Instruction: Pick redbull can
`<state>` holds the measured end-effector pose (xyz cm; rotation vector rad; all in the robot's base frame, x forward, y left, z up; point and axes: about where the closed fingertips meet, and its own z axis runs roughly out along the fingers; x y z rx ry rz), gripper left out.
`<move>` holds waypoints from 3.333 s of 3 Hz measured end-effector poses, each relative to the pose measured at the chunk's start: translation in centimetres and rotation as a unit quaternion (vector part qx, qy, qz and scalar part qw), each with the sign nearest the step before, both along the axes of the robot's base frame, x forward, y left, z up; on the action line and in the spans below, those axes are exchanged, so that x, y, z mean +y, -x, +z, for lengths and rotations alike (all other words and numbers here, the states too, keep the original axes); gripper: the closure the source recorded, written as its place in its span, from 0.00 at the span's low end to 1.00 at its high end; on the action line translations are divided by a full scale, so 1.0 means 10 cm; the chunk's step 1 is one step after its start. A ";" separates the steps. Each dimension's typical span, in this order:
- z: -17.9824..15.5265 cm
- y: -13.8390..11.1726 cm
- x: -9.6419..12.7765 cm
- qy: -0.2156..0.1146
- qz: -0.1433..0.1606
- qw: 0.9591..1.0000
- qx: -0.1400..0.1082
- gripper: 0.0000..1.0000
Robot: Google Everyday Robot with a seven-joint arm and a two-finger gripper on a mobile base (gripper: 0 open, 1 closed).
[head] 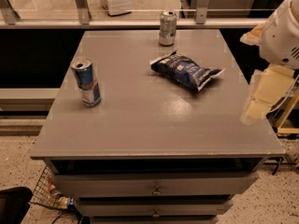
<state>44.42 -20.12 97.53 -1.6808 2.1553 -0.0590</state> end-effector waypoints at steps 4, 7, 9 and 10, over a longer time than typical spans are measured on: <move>-0.20 -0.43 1.42 -0.251 0.077 0.964 -0.037 0.00; -0.28 -0.75 1.86 -0.305 0.085 0.947 -0.058 0.00; -0.33 -1.23 2.61 -0.413 0.101 0.899 -0.102 0.00; -0.50 -1.30 2.97 -0.477 0.088 0.868 -0.105 0.00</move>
Offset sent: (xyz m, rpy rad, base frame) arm 0.0587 0.1633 -0.0359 0.5654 -0.0742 0.2321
